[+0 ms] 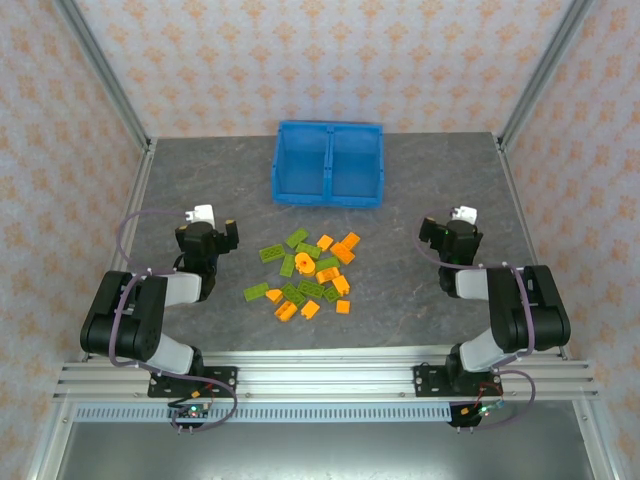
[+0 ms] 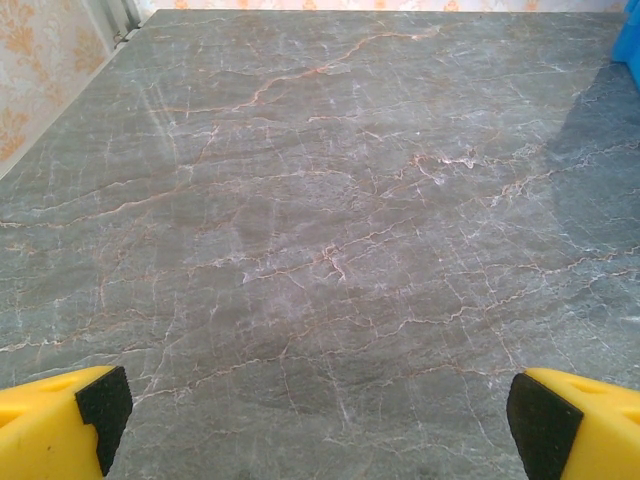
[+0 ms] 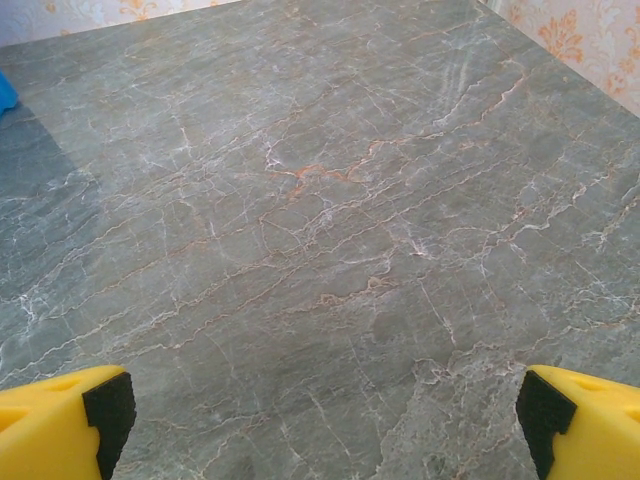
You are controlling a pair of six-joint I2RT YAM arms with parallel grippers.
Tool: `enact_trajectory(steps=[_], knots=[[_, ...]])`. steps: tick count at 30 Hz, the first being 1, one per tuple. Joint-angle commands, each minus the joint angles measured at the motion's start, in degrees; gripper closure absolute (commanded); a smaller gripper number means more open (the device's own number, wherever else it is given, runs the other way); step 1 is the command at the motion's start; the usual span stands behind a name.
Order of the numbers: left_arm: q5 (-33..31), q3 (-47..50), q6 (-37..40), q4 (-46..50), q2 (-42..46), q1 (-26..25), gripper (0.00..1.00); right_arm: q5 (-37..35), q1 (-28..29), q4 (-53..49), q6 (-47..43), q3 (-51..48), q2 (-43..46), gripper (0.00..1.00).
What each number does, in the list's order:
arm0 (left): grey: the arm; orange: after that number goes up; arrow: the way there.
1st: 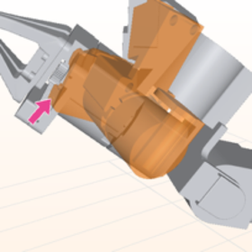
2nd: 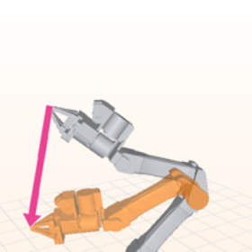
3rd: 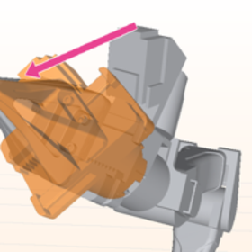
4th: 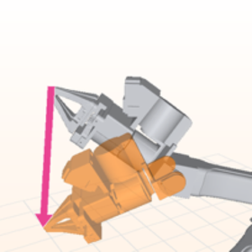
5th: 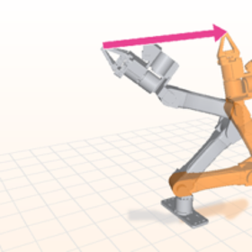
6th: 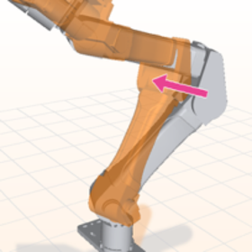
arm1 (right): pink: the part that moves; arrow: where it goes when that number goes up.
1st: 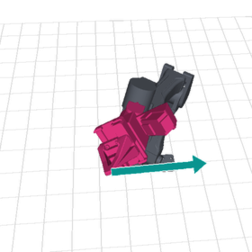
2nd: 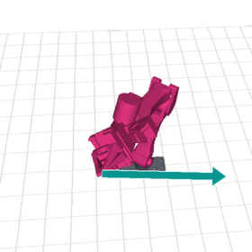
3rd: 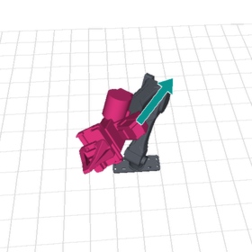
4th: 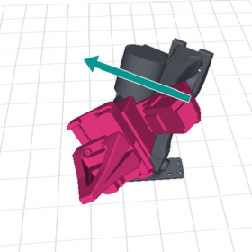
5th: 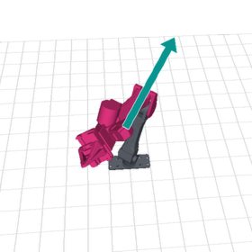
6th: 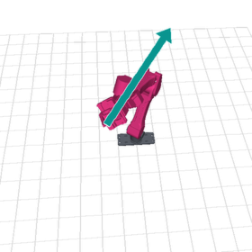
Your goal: Sort the legos into containers by color
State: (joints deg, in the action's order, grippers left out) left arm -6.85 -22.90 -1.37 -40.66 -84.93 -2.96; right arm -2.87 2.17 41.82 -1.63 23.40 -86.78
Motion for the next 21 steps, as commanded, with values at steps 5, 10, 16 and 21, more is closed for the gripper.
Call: enact_trajectory(steps=[5,10,16,21], knots=[[-0.6,-1.3,1.4,-2.2,-0.6,0.2,0.00,-4.6,-0.3,-21.2,3.7,7.4,12.3,0.01],[0.6,-1.3,2.0,-2.1,-0.4,0.1,0.00,-3.3,-0.2,-42.8,16.1,12.2,26.1,0.01],[0.3,-1.8,4.6,9.7,12.3,-3.6,0.00,15.1,3.9,-70.1,24.9,24.9,28.1,0.01],[7.4,-9.3,4.0,30.1,28.6,-12.2,0.00,18.6,13.9,-79.6,25.3,31.1,22.4,0.01]])
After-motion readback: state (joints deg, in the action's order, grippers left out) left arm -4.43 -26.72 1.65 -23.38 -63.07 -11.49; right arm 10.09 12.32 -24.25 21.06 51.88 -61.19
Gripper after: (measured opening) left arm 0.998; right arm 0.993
